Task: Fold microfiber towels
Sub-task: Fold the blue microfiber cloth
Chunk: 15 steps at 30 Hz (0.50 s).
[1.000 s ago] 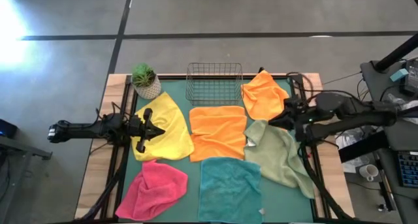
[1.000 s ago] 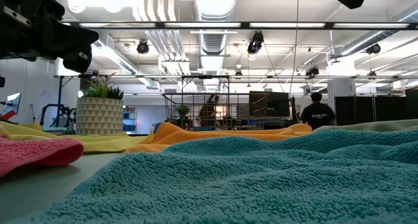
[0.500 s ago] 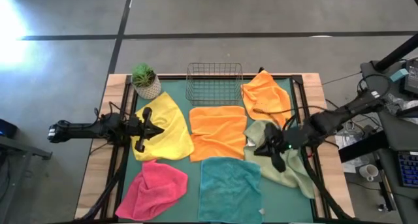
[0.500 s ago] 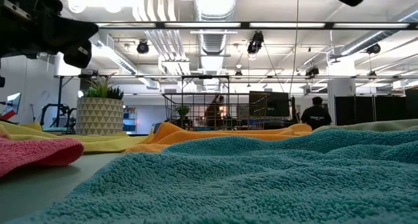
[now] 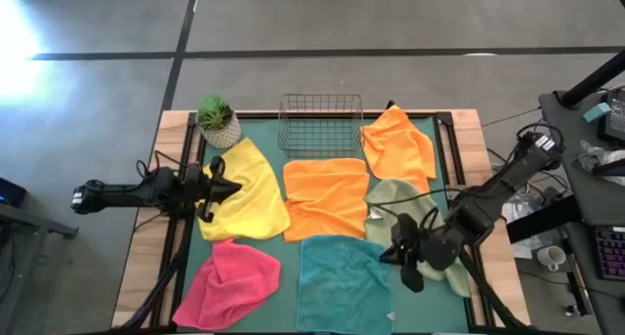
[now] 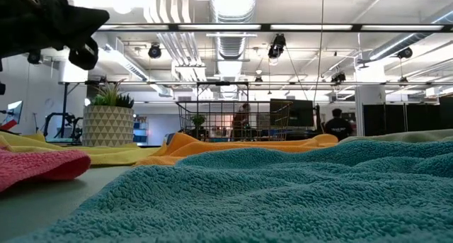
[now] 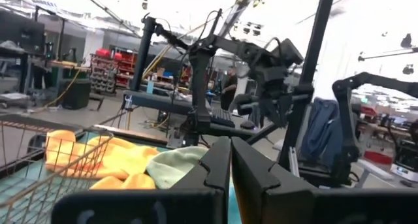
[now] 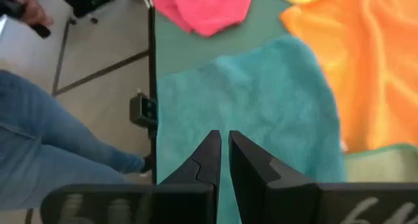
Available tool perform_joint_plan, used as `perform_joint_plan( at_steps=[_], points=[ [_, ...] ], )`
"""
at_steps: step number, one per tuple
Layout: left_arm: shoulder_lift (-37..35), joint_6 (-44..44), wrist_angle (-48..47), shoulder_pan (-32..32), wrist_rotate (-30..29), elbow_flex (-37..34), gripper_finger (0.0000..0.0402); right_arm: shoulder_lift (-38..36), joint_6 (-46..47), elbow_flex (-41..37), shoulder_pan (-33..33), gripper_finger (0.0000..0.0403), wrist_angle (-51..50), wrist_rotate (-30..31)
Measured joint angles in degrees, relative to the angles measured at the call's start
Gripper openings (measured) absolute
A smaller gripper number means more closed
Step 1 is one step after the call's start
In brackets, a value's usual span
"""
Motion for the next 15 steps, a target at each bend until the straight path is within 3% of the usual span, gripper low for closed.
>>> perform_joint_plan(
  at_steps=[11,15],
  points=[
    [0.1,0.0,0.2,0.0,0.0,0.0,0.0,9.6,4.4,4.9,2.3,0.0022,-0.7,-1.3],
    [0.1,-0.1,0.2,0.0,0.1,0.0,0.0,13.2,6.3,8.2,2.3,0.0033,-3.9,-7.1]
  ],
)
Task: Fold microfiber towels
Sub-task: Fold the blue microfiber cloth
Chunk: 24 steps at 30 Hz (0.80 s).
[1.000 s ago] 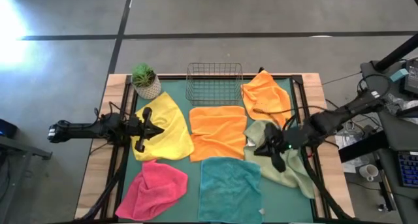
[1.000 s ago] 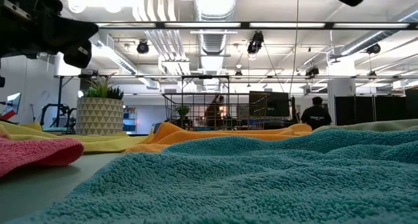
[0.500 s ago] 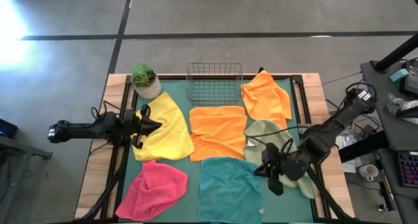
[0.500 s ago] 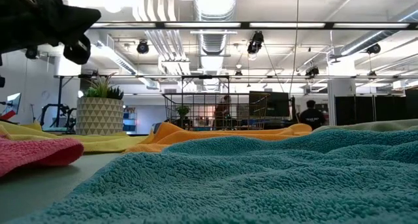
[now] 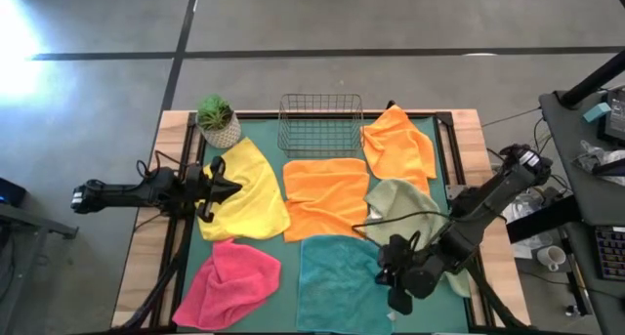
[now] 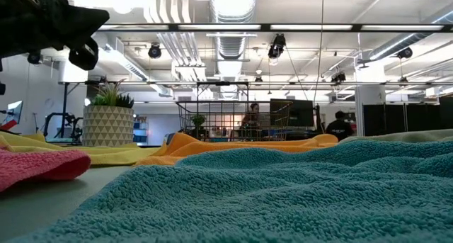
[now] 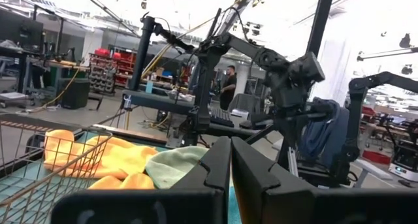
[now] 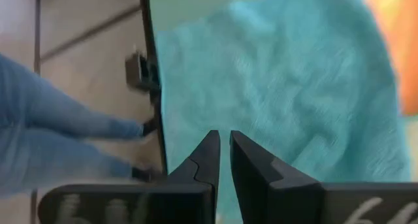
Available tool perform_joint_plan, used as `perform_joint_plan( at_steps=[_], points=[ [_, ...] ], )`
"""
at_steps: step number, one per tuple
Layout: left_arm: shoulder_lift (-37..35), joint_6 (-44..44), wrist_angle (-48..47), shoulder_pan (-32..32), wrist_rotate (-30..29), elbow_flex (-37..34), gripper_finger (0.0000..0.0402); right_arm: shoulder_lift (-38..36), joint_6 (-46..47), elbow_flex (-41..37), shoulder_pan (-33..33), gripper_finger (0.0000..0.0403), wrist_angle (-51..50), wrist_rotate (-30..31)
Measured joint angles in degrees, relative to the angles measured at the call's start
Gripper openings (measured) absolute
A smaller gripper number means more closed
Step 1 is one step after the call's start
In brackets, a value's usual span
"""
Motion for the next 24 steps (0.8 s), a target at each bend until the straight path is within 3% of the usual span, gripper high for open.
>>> perform_joint_plan(
  at_steps=[4,14,24],
  points=[
    [0.0,-0.1,0.0,0.0,0.0,0.0,0.0,2.9,0.7,2.0,0.5,0.0059,-1.9,-5.4],
    [0.3,-4.5,0.0,0.0,-0.1,0.0,0.0,6.0,0.0,2.1,7.3,0.0141,-2.0,-5.9],
    [3.1,-4.5,0.0,0.0,-0.1,0.0,0.0,12.1,-0.3,2.0,11.9,0.0153,-1.7,-5.4]
  ],
)
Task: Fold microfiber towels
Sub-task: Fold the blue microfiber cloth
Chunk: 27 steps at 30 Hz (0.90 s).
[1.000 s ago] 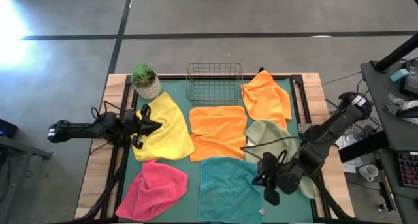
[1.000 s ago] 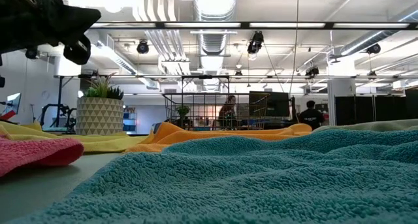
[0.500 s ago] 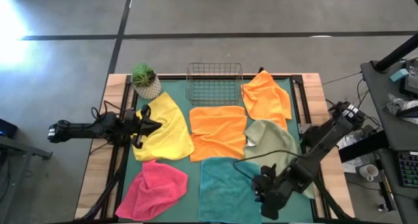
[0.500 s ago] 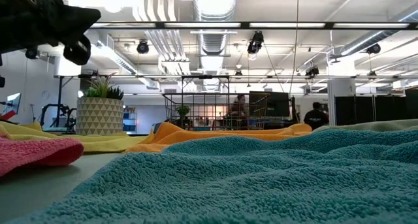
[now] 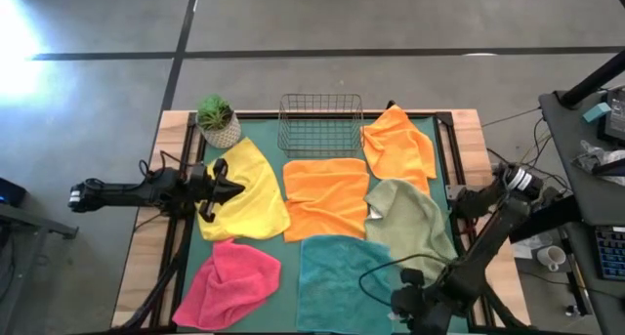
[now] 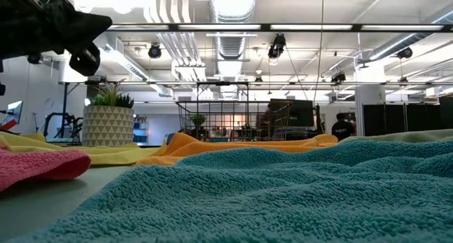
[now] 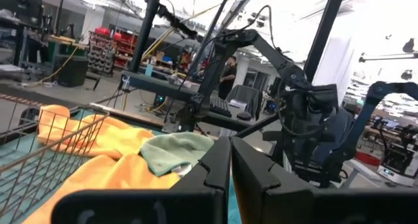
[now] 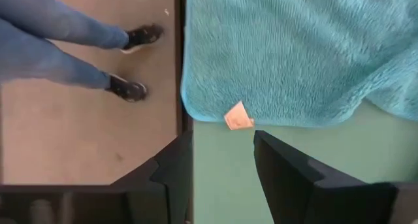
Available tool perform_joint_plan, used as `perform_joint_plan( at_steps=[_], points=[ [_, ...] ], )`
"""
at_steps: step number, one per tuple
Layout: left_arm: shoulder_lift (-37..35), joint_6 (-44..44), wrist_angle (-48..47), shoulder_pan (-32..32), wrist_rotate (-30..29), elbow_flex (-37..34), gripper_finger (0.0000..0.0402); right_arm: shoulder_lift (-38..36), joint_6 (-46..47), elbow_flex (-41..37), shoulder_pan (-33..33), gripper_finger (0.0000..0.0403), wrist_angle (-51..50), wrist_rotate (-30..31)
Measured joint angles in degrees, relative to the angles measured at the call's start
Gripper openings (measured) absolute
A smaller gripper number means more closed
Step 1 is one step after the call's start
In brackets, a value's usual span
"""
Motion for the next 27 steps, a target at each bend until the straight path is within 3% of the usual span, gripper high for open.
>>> perform_joint_plan(
  at_steps=[17,27],
  points=[
    [12.1,0.1,-0.1,0.0,0.0,3.8,0.0,10.5,-6.7,1.2,0.3,0.0152,11.6,0.0],
    [17.9,1.1,0.0,0.0,0.5,8.7,0.0,14.5,-6.6,1.2,0.3,0.0139,12.7,0.0]
  ],
)
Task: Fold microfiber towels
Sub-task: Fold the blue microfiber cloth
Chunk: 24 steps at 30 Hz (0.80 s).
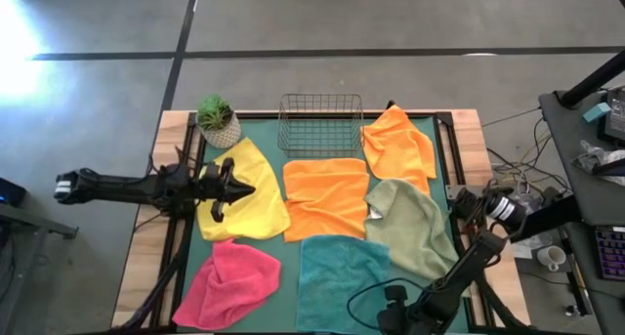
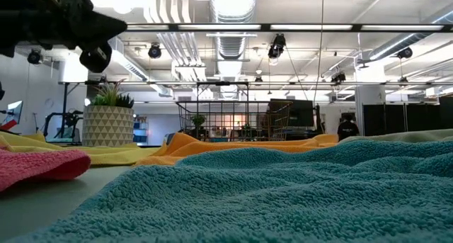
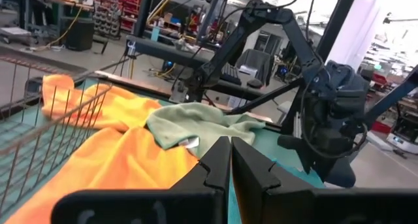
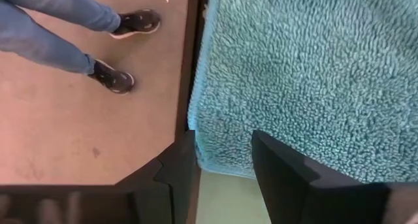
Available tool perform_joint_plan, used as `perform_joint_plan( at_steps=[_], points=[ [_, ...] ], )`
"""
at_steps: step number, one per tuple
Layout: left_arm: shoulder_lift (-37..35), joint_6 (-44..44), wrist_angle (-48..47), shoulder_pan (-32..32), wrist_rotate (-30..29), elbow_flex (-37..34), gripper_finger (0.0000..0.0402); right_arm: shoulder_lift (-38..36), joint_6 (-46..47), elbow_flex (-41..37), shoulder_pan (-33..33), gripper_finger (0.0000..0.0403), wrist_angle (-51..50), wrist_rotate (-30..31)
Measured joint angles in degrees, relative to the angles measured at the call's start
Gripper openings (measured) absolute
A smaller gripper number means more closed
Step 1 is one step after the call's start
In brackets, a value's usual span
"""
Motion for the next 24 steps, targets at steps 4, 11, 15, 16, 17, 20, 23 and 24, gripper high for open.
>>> perform_joint_plan(
  at_steps=[4,11,15,16,17,20,23,24],
  points=[
    [3.6,2.4,-1.0,0.0,1.3,3.1,0.0,0.9,0.0,0.0,0.0,0.0132,0.0,0.1],
    [11.7,4.3,-9.9,0.0,3.8,10.5,0.0,2.5,0.1,0.1,-0.1,0.0115,-0.2,0.2],
    [16.1,6.7,-11.2,-0.1,5.4,14.6,0.0,3.4,2.0,0.1,-0.3,0.0095,-0.5,0.4],
    [16.9,6.8,-11.3,-0.1,5.6,15.8,0.0,3.6,2.3,0.1,-0.4,0.0089,-0.6,0.4],
    [17.9,6.8,-12.3,-0.1,5.8,16.8,0.0,3.8,3.0,0.1,-0.4,0.0082,-0.7,0.4],
    [20.8,6.8,-13.6,-0.6,8.3,19.3,0.0,3.9,3.5,0.1,-0.5,0.006,-0.9,0.4],
    [23.3,6.8,-13.1,-1.9,12.0,21.6,0.0,3.8,4.5,0.0,-0.6,0.0036,-0.8,0.2],
    [24.1,6.9,-13.1,-2.6,12.9,22.0,0.0,3.8,4.7,0.0,-0.7,0.0027,-0.7,0.0]
  ],
)
